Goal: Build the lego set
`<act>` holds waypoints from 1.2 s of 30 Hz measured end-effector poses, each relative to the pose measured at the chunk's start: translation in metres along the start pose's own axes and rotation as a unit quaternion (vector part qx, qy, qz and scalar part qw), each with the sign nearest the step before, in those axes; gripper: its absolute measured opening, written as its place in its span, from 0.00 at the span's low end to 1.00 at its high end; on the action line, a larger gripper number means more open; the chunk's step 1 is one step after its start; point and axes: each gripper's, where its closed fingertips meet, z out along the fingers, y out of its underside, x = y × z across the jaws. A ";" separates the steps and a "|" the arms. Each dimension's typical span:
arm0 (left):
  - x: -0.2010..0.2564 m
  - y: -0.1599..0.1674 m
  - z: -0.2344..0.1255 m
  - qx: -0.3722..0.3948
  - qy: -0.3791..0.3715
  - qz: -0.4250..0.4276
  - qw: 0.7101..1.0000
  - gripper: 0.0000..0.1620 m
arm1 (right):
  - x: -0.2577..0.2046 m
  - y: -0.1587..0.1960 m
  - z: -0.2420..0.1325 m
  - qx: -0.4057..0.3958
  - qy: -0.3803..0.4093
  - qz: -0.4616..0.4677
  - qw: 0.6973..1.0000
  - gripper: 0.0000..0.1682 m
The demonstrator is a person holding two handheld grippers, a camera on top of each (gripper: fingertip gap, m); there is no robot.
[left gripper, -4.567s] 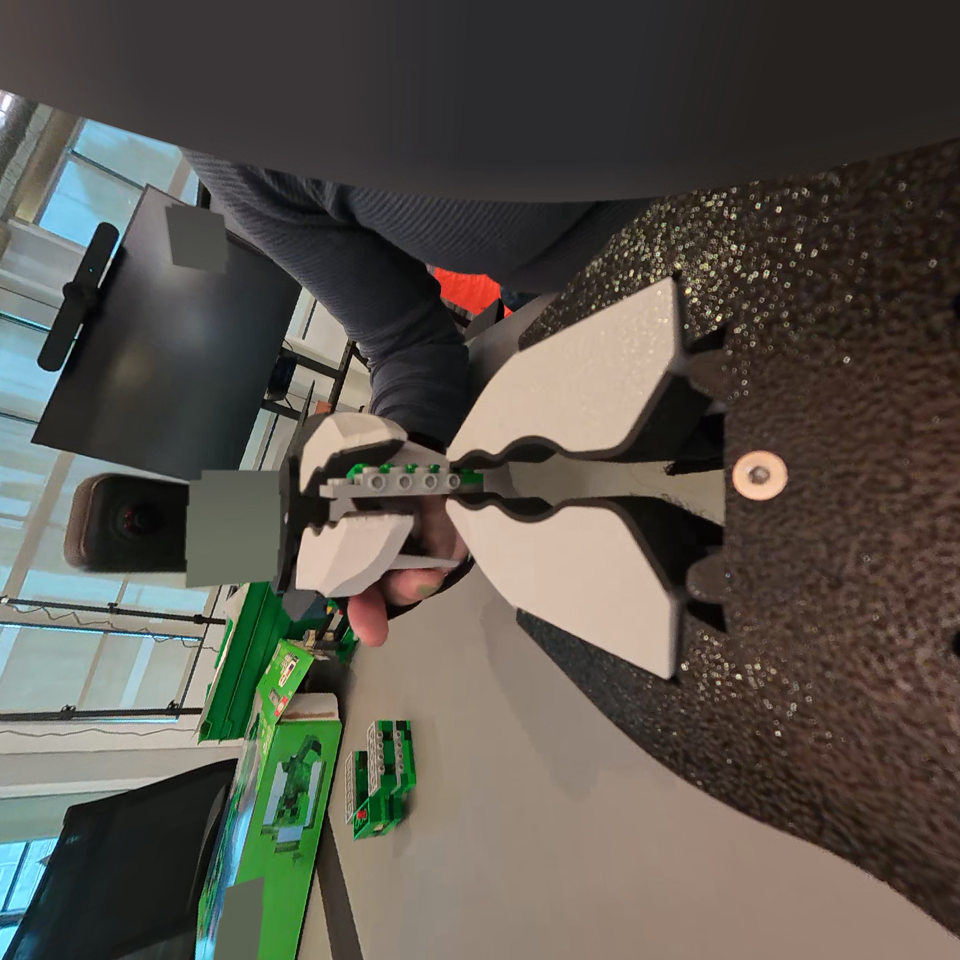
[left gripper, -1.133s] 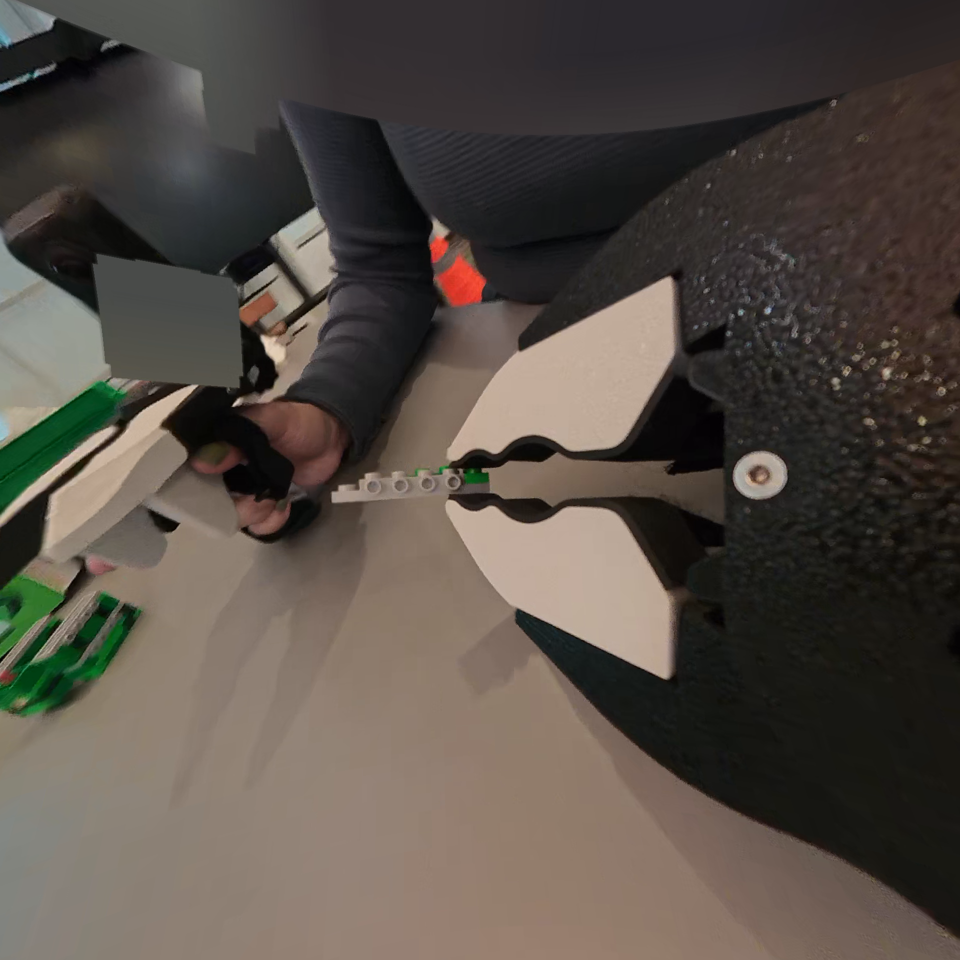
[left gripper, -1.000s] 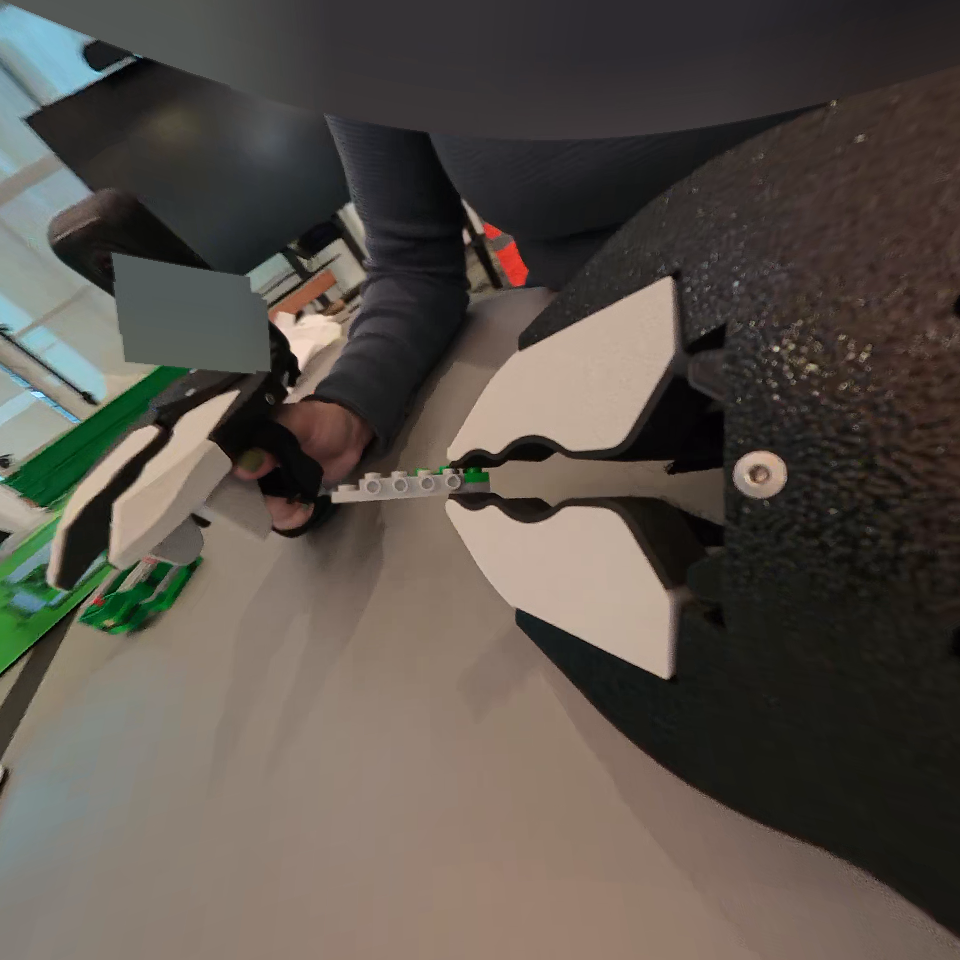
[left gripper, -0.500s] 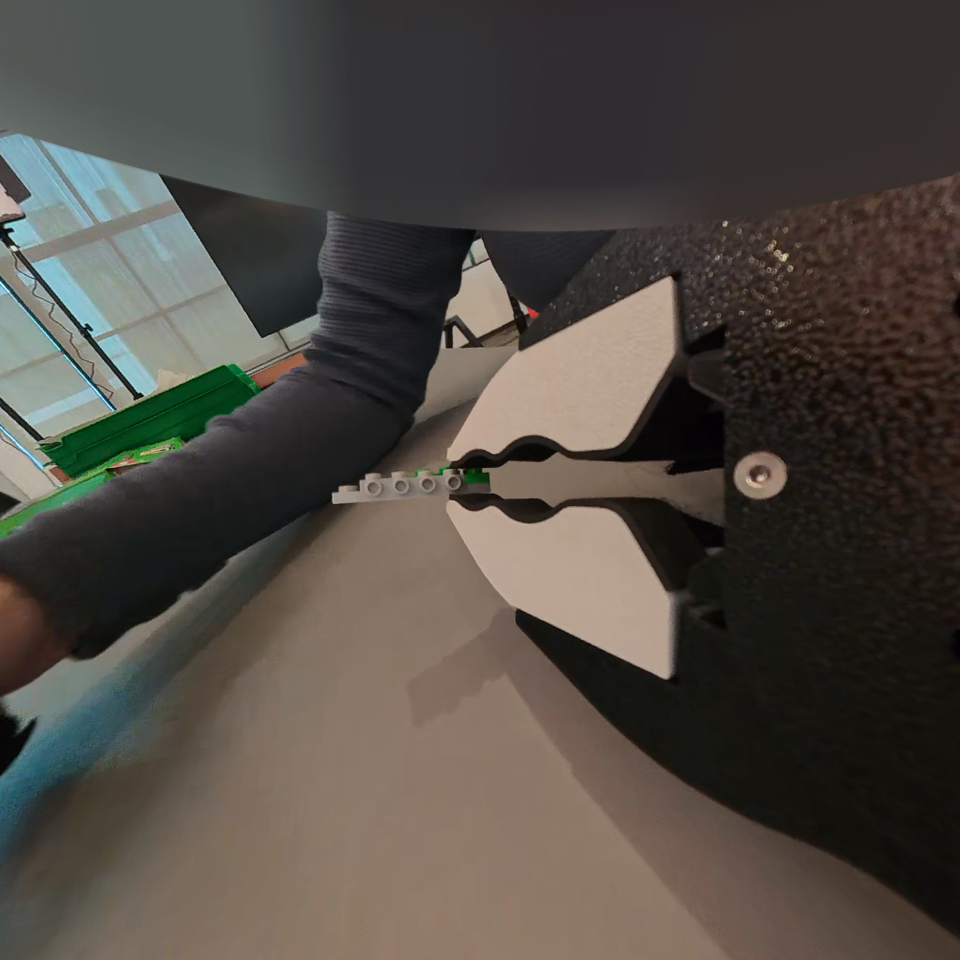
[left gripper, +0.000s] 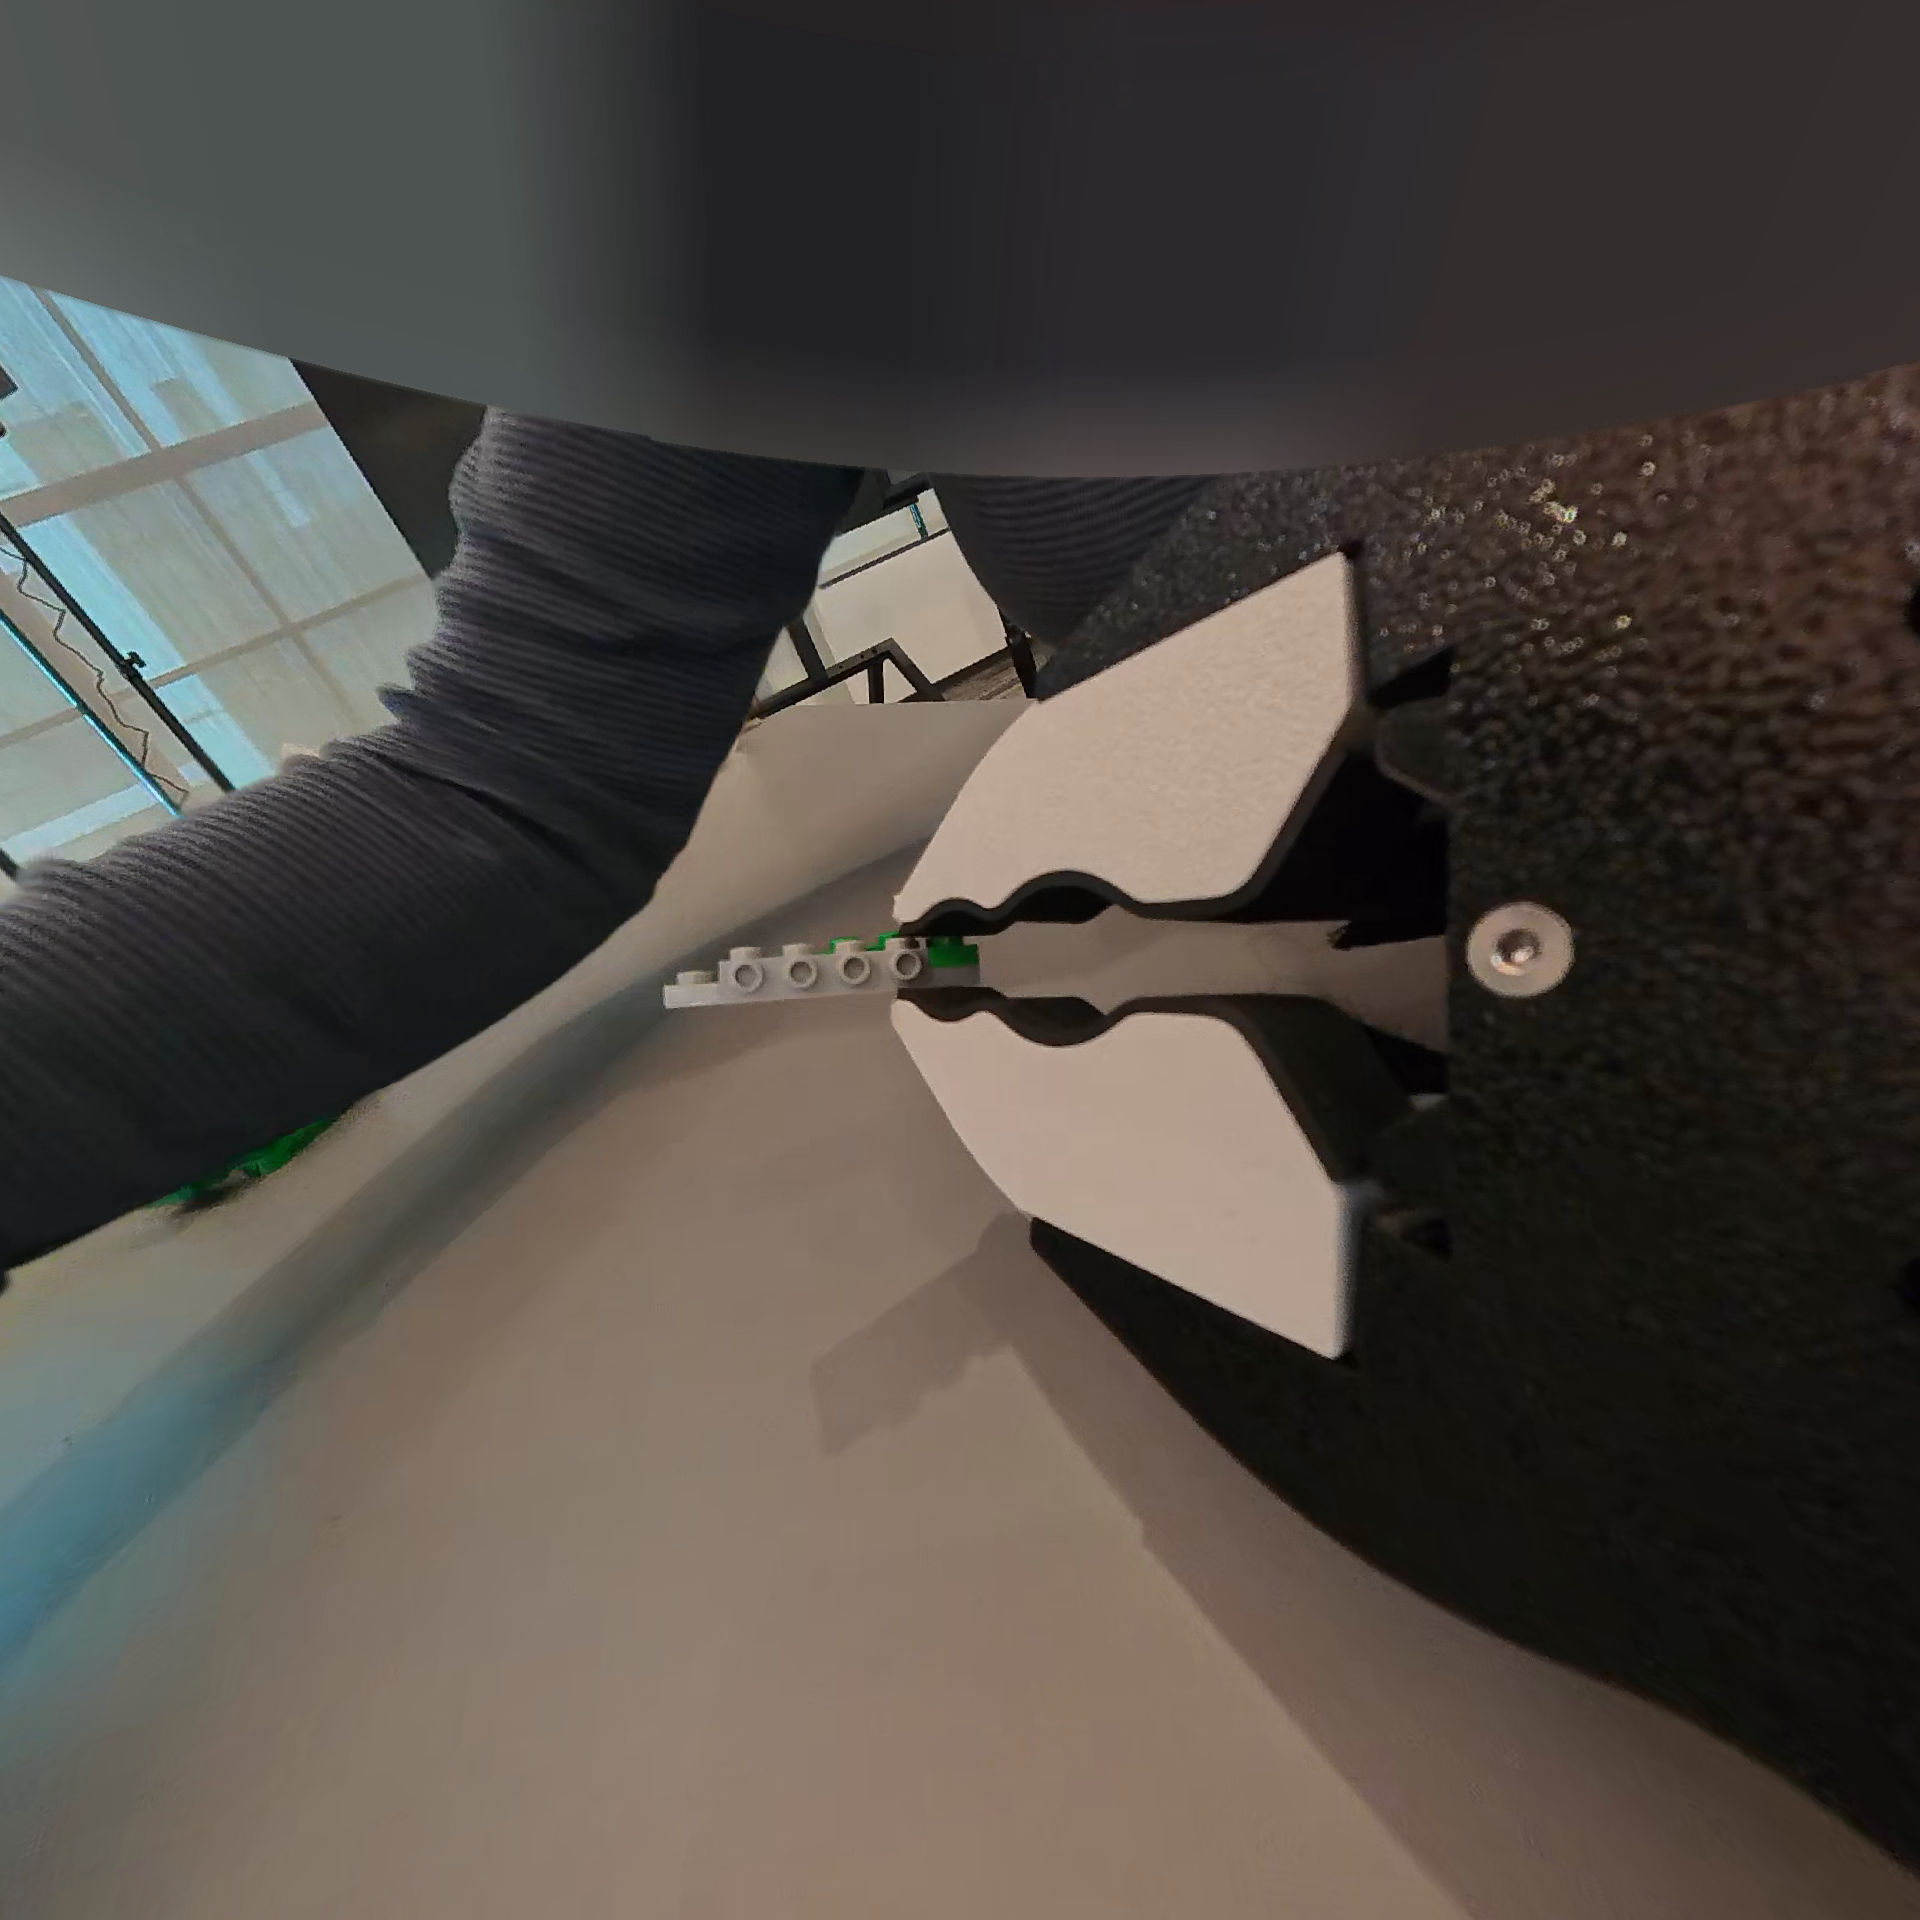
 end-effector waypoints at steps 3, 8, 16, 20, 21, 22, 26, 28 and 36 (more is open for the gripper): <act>0.000 0.001 0.001 -0.004 0.000 0.001 1.000 0.05 | -0.004 -0.005 0.008 -0.043 -0.038 0.041 0.998 0.09; 0.001 0.001 0.001 -0.005 0.002 0.001 1.000 0.05 | -0.002 -0.001 0.019 -0.114 -0.041 0.004 0.993 0.15; 0.001 0.002 0.001 -0.007 0.006 0.001 1.000 0.05 | -0.016 -0.005 0.010 -0.104 -0.036 -0.040 0.993 0.09; 0.002 0.002 0.001 -0.008 0.007 0.002 1.000 0.05 | -0.060 -0.015 -0.028 0.017 -0.051 -0.068 0.996 0.09; 0.002 0.002 0.001 -0.008 0.007 0.002 1.000 0.05 | -0.079 -0.015 -0.041 0.054 -0.072 -0.067 0.994 0.09; 0.003 0.003 0.001 -0.009 0.009 0.003 1.000 0.05 | -0.099 -0.015 -0.054 0.091 -0.096 -0.059 0.989 0.09; 0.003 0.005 0.003 -0.018 0.007 0.008 1.000 0.05 | -0.182 0.011 -0.097 0.158 -0.208 -0.003 0.965 0.09; 0.003 0.007 0.004 -0.023 0.005 0.011 1.000 0.05 | -0.215 0.027 -0.109 0.167 -0.237 0.012 0.957 0.09; 0.008 0.020 0.014 -0.078 0.024 -0.015 0.997 0.05 | -0.282 0.029 -0.132 0.187 -0.183 0.024 0.965 0.09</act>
